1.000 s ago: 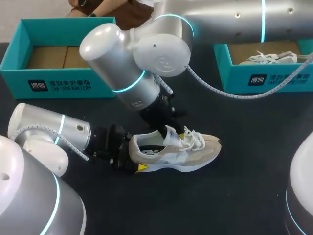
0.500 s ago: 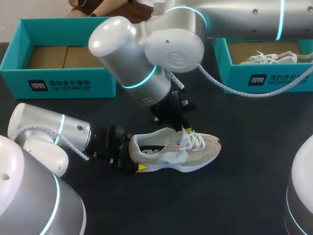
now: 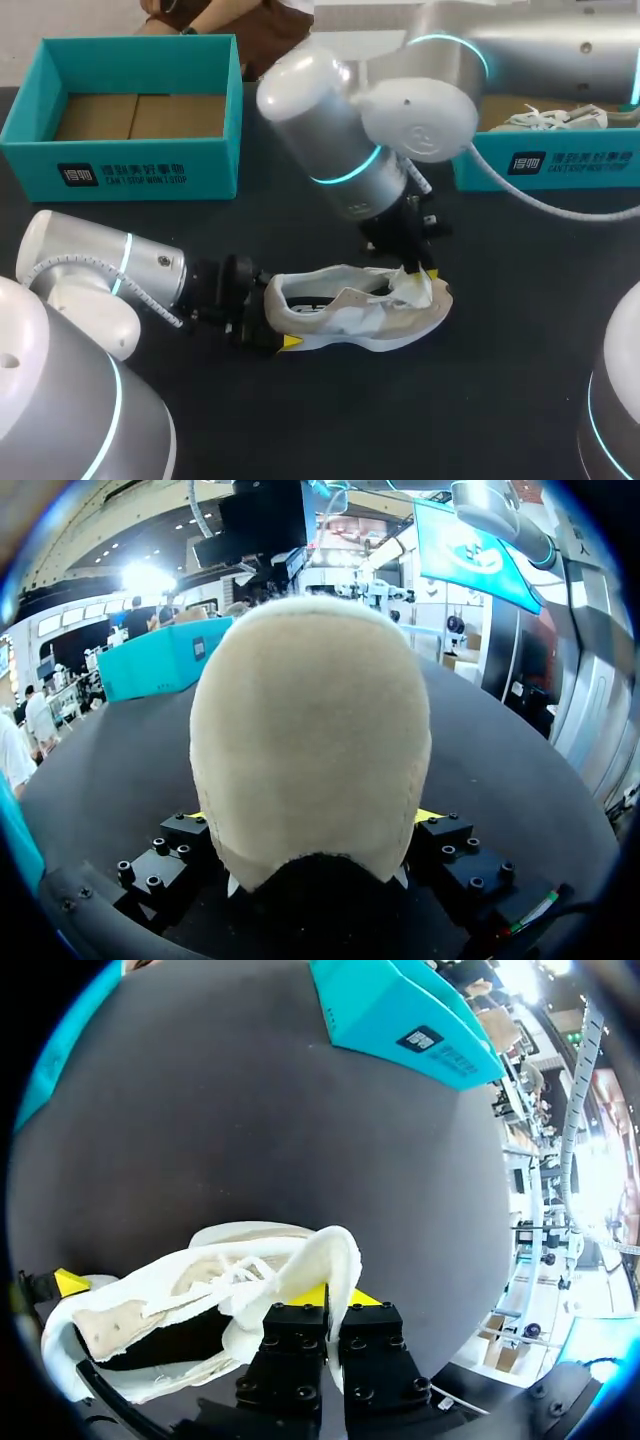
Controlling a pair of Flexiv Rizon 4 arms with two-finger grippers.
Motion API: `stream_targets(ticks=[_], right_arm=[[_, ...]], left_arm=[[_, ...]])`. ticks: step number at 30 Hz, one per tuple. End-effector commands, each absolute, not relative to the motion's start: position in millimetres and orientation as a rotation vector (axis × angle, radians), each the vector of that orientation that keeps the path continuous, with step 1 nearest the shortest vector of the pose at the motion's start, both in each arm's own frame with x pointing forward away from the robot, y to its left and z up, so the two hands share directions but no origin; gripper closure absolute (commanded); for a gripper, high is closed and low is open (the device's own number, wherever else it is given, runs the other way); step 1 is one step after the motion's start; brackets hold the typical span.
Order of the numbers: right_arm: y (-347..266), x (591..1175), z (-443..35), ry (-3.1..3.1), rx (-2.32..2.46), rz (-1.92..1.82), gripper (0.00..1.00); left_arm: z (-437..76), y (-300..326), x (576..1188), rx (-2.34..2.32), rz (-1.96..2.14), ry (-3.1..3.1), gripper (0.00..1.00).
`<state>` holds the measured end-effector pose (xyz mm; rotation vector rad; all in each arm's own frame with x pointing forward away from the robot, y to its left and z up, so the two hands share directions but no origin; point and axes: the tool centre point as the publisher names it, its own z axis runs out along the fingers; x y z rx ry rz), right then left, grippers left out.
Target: Take the shoe out of the shoebox, open the shoe tongue, remove and reinsert the insole, then place the shoe into the shoebox
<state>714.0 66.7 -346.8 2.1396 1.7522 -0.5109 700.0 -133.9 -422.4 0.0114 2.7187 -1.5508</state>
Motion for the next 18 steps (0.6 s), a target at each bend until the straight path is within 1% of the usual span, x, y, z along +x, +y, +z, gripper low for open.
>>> stream_targets(ticks=[1,2,3,4,5,6,8,10,13,18], right_arm=[[55,715,-367,1.709,2.195,-0.513,0.92],[55,716,-369,1.714,2.195,-0.523,0.90],[55,718,-371,1.724,2.189,-0.535,0.85],[56,719,-373,1.729,2.189,-0.546,0.77],[55,720,-375,1.736,2.191,-0.556,0.67],[55,721,-378,1.746,2.193,-0.564,0.64],[55,722,-380,1.766,2.187,-0.583,0.53],[57,722,-377,1.767,2.184,-0.589,0.00],[57,720,-369,1.734,2.185,-0.595,0.00],[57,721,-342,1.691,2.157,-0.561,0.00]], left_arm=[[-424,-133,701,0.012,-1.544,2.722,1.00],[-424,-133,701,0.012,-1.544,2.722,1.00],[-424,-133,701,0.012,-1.544,2.722,1.00],[-424,-133,701,0.012,-1.544,2.722,1.00],[-424,-133,701,0.012,-1.544,2.722,1.00],[-424,-133,701,0.012,-1.544,2.722,1.00],[-424,-133,701,0.012,-1.544,2.722,1.00],[-424,-133,701,0.012,-1.544,2.722,1.00],[-424,-133,701,0.012,-1.544,2.722,1.00],[-424,-133,701,0.012,-1.544,2.722,1.00]])
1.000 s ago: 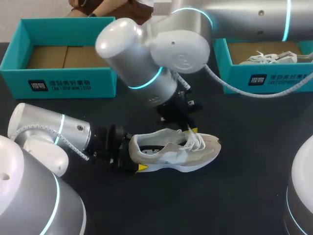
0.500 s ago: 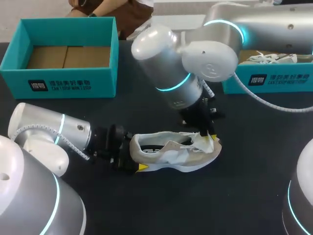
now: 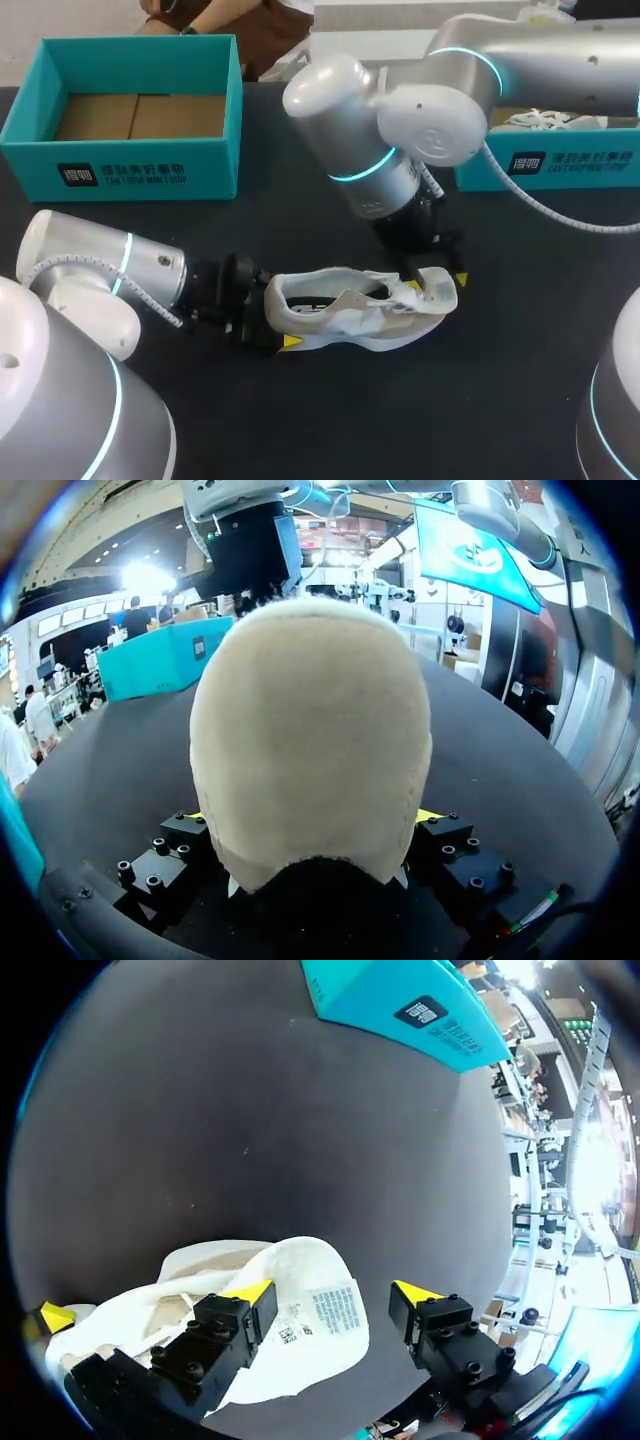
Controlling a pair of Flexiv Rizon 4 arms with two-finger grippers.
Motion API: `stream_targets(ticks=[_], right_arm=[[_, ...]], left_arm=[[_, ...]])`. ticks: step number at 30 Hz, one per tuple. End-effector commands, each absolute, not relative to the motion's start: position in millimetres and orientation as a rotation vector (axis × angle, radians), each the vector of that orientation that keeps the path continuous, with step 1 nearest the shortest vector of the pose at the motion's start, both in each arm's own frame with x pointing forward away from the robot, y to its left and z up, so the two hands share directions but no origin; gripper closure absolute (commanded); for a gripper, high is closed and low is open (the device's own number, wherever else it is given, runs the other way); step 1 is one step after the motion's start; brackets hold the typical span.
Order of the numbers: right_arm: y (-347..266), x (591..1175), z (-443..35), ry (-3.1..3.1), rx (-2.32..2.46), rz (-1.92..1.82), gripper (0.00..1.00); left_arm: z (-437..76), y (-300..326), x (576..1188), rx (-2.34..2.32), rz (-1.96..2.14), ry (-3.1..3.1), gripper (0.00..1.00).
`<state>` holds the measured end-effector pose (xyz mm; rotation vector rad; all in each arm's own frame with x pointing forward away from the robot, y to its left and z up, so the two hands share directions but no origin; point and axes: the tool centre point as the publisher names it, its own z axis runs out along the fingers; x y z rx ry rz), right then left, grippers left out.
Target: Take the shoe out of the shoebox, open the shoe tongue, remove and reinsert the insole, then place the shoe into the shoebox
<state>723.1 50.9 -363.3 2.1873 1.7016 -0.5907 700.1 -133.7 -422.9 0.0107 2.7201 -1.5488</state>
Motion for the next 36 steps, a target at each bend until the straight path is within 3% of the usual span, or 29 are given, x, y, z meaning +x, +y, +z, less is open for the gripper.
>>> stream_targets(ticks=[1,15,30,31,32,33,35,36], right_arm=[[58,722,-337,1.678,2.148,-0.550,0.00],[91,755,-264,1.784,1.861,-0.352,0.00],[183,788,-195,2.643,0.771,0.086,0.02],[186,787,-193,2.689,0.710,0.073,0.18],[191,786,-192,2.725,0.645,0.076,0.53],[194,785,-190,2.760,0.591,0.066,0.56],[201,783,-187,2.817,0.496,0.043,0.72],[203,782,-187,2.846,0.452,0.013,0.89]], left_arm=[[-424,-133,701,0.012,-1.544,2.722,1.00],[-424,-133,701,0.012,-1.544,2.722,1.00],[-424,-133,701,0.012,-1.544,2.722,1.00],[-424,-133,701,0.012,-1.544,2.722,1.00],[-424,-133,701,0.012,-1.544,2.722,1.00],[-424,-133,701,0.012,-1.544,2.722,1.00],[-424,-133,701,0.012,-1.544,2.722,1.00],[-424,-133,701,0.012,-1.544,2.722,1.00]])
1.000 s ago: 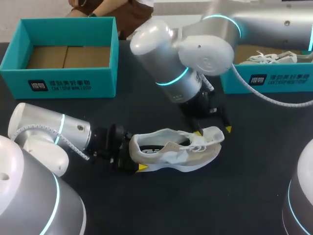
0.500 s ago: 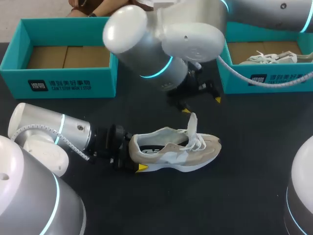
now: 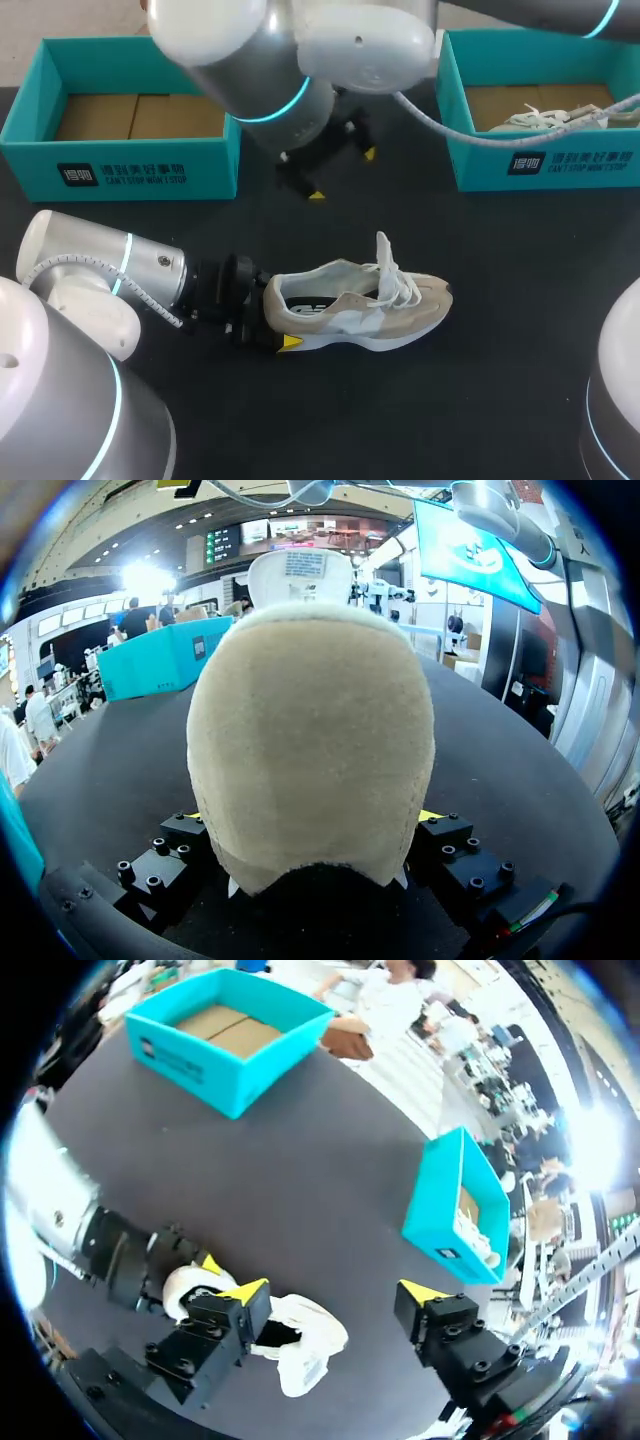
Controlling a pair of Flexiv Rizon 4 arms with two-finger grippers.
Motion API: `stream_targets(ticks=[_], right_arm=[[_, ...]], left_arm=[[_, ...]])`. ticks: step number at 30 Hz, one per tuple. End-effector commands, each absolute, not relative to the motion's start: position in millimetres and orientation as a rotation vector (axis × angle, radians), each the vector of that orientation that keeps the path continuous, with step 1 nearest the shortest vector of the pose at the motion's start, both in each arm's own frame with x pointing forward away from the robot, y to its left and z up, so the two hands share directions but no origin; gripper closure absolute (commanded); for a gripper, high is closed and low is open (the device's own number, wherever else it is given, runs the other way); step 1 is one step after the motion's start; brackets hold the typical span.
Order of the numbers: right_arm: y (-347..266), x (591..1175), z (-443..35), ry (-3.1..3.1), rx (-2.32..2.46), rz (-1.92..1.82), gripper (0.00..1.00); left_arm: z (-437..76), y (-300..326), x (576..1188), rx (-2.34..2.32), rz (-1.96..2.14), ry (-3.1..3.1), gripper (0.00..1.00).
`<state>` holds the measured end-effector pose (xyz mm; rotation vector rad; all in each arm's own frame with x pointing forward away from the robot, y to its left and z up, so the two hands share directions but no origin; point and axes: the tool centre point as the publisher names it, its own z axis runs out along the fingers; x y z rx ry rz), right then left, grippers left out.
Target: Take the shoe out of the shoebox, open the shoe tongue, remove and reinsert the insole, then place the shoe into the shoebox
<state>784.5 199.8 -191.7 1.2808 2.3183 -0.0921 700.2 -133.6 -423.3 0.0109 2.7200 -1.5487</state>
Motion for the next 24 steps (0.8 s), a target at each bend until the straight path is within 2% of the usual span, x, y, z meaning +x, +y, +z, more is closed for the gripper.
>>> stream_targets(ticks=[1,12,24], right_arm=[[205,780,-187,2.867,0.409,-0.022,1.00],[219,745,-210,3.090,0.063,-0.183,1.00],[222,736,-219,3.141,0.026,-0.229,1.00]], left_arm=[[-424,-133,701,0.012,-1.544,2.722,1.00],[-424,-133,701,0.012,-1.544,2.722,1.00],[-424,-133,701,0.012,-1.544,2.722,1.00]])
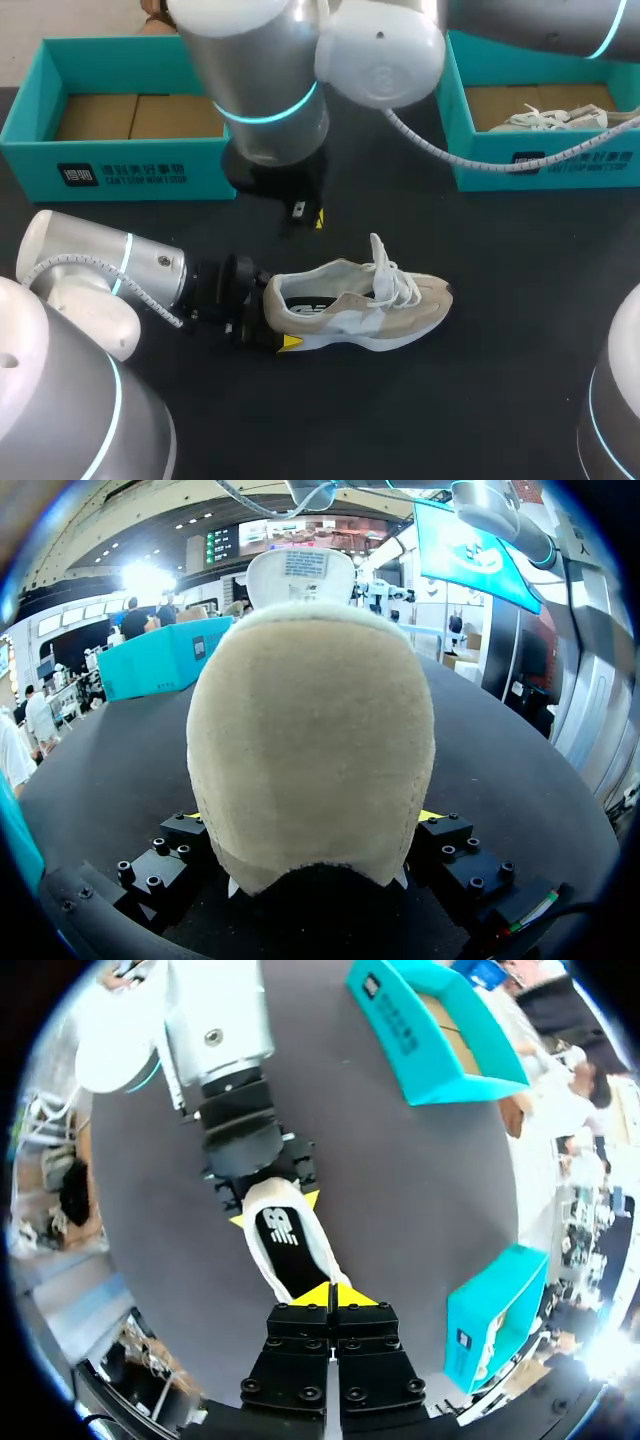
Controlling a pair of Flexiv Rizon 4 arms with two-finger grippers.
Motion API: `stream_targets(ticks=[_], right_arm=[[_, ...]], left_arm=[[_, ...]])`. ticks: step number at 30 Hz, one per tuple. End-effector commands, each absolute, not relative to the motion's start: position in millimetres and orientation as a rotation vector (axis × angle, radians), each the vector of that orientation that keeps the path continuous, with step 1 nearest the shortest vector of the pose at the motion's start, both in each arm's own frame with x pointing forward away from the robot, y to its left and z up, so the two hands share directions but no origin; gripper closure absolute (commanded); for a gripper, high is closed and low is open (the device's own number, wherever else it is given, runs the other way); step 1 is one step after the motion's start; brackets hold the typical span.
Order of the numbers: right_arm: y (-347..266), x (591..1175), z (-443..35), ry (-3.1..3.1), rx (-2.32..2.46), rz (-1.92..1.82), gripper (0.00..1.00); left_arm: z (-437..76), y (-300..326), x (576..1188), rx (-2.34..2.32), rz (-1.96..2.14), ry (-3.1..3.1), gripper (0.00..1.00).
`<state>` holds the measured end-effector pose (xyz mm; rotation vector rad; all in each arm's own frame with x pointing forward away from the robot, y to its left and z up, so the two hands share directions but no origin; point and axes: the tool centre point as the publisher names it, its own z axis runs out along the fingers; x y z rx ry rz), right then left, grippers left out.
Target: Take the shoe out of the shoebox, open the shoe tongue, remove and reinsert the insole, then place the shoe into the shoebox
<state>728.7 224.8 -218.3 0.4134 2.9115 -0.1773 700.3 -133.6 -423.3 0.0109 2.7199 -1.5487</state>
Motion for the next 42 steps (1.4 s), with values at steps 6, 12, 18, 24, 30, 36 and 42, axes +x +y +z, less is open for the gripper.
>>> stream_targets(ticks=[6,12,18,24,30,36,42], right_arm=[[222,736,-219,3.141,0.026,-0.229,1.00],[222,736,-219,3.141,0.026,-0.229,1.00],[212,725,-242,3.087,0.128,-0.134,1.00],[207,717,-268,3.109,0.145,-0.129,1.00],[209,713,-298,3.124,0.119,-0.136,1.00],[212,714,-323,3.151,0.070,-0.103,1.00],[212,713,-347,3.181,0.051,-0.092,1.00]], left_arm=[[-424,-133,701,0.012,-1.544,2.722,1.00],[-424,-133,701,0.012,-1.544,2.722,1.00],[-424,-133,701,0.012,-1.544,2.722,1.00],[-424,-133,701,0.012,-1.544,2.722,1.00],[-424,-133,701,0.012,-1.544,2.722,1.00],[-424,-133,701,0.012,-1.544,2.722,1.00],[-424,-133,701,0.012,-1.544,2.722,1.00]])
